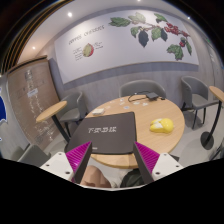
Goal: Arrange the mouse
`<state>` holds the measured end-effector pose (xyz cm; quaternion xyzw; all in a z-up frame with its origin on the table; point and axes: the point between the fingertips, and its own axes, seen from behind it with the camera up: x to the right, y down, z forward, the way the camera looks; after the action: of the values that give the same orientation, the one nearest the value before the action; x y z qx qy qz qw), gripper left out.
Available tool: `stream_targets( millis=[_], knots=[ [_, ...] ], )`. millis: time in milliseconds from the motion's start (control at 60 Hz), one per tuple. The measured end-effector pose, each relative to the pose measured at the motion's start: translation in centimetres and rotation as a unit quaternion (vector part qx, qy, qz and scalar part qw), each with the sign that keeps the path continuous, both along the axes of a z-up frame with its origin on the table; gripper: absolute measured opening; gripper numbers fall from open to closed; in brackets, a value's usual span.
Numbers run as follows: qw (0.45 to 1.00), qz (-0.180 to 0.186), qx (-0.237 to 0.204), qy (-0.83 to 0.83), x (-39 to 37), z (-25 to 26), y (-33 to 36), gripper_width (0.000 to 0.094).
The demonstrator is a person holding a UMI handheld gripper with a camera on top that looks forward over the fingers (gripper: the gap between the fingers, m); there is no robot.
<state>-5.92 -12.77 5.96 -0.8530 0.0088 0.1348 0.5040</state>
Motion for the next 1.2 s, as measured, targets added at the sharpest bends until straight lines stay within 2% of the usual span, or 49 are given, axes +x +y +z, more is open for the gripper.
stream_targets(
  millis=[100, 367, 483, 533, 717, 767, 867, 950, 1000, 1083, 1200],
  knots=[
    [0.999, -0.012, -0.01, -0.028, 2.6, -1.4, 0.9, 0.0852],
    [0.988, -0.097, -0.022, -0.121, 15.9, -5.2, 6.1, 0.0852],
    [0.987, -0.089, -0.047, -0.126, 18.6, -7.6, 8.6, 0.085],
    [0.987, -0.085, -0.031, -0.13, 19.7, -7.3, 10.0, 0.0857],
    [0.988, -0.082, -0.021, -0.128, 21.4, -7.5, 14.9, 0.0849],
    [0.989, -0.076, -0.011, -0.128, 21.7, -7.6, 16.4, 0.0797],
    [0.989, -0.08, -0.003, -0.128, 22.5, -7.6, 17.8, 0.0516],
    [0.986, -0.09, 0.009, -0.139, 22.7, -7.6, 17.9, 0.0404],
    [0.985, -0.087, 0.008, -0.151, 22.6, -7.4, 17.6, 0.0362],
    [0.988, -0.085, 0.001, -0.128, 21.6, -6.7, 16.9, 0.0348],
    [0.986, -0.123, 0.059, -0.098, 18.3, 0.3, 15.9, 0.0349]
  ],
)
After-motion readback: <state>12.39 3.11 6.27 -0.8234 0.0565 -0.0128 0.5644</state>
